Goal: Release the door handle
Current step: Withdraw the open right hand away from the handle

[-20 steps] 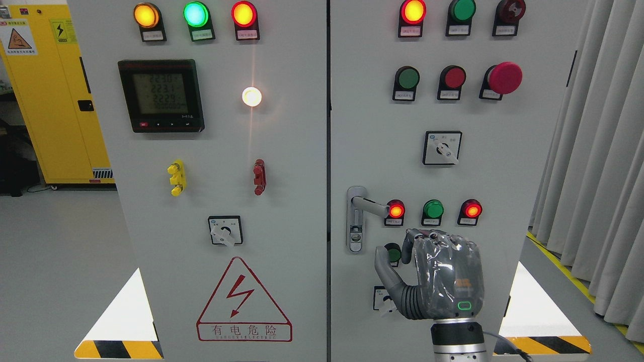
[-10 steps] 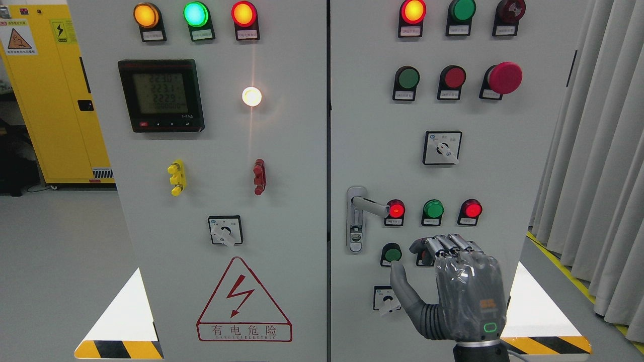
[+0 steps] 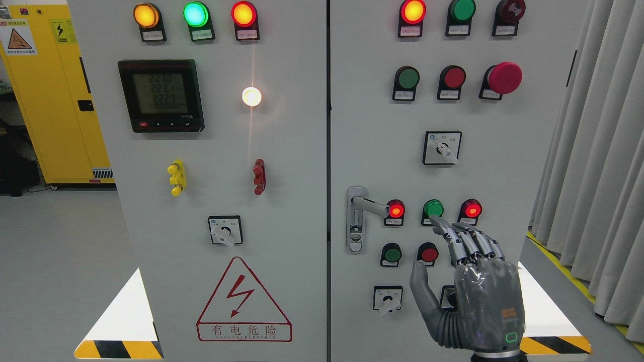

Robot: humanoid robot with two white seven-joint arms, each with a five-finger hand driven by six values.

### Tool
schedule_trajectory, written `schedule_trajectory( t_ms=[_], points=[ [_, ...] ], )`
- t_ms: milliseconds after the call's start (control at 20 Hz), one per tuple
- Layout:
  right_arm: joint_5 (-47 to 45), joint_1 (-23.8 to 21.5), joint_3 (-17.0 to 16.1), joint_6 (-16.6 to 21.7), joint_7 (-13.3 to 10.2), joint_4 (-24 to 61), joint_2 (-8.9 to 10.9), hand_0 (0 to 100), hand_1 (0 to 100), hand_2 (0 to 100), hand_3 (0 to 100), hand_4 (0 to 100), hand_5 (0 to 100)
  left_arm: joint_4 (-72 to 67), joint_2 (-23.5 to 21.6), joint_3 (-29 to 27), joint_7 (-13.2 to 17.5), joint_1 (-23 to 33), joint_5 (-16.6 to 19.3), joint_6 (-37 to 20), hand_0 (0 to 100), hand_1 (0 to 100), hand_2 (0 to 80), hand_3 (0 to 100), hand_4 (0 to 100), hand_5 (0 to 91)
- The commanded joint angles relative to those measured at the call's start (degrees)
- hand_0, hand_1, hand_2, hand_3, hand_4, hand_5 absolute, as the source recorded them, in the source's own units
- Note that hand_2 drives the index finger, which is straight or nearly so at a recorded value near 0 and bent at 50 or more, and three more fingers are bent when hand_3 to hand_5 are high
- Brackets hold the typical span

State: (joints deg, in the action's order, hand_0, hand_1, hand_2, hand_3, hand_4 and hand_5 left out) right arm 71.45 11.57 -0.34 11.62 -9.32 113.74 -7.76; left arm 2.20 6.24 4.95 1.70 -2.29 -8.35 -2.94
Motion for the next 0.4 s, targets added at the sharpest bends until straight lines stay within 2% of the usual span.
schedule_trajectory(
  t_ms=[0,351],
  points=[
    [-1.84,-0.41,-1.86,0.34,0.18,1.05,0.02,76,29,0,0,0,0,0.0,0.0,-0.03,-0.03,0.0,0.0,0.04,12,56,0.0,0,0,0.0],
    [-1.84,-0.41,-1.59,0.25,0.18,1.05,0.02,76,28,0,0,0,0,0.0,0.0,0.06,-0.03,0.0,0.0,0.04,12,56,0.0,0,0,0.0]
  ],
)
